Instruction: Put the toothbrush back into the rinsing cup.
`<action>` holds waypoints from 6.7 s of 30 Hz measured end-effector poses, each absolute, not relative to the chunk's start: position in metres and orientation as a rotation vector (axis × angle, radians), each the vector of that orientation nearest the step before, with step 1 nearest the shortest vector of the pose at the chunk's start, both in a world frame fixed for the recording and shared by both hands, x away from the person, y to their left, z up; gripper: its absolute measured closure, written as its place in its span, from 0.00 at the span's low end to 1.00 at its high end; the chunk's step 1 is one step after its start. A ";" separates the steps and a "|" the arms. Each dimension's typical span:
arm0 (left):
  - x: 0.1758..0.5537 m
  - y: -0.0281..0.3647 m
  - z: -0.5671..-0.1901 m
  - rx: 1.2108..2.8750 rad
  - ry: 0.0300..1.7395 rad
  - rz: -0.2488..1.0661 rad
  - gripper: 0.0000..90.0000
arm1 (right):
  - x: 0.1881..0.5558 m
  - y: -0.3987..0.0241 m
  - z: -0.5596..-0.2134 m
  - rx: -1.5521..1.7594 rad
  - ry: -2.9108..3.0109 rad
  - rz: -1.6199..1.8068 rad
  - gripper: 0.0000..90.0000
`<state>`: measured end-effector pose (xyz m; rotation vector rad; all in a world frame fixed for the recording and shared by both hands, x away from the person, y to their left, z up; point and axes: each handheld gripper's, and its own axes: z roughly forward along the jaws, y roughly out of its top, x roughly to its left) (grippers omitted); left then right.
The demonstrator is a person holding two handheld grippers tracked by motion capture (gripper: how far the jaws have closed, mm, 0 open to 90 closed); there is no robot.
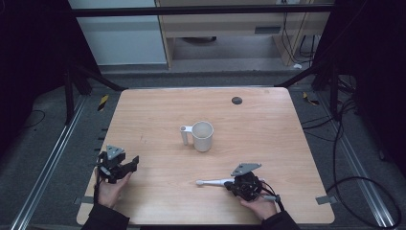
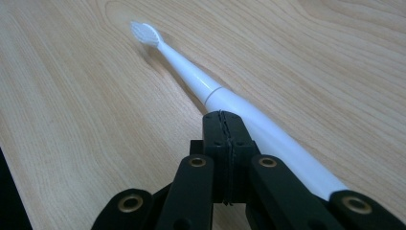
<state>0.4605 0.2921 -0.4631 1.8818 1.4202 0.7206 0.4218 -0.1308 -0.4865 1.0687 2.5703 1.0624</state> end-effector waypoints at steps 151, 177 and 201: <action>0.464 0.284 -0.470 1.943 1.401 0.733 0.48 | 0.484 -0.133 -0.424 1.402 2.439 0.707 0.70; 0.463 0.284 -0.469 1.948 1.395 0.733 0.47 | 0.492 -0.118 -0.452 1.446 2.522 0.570 0.65; 0.463 0.285 -0.469 1.946 1.396 0.732 0.47 | 0.492 -0.115 -0.471 1.487 2.562 0.507 0.70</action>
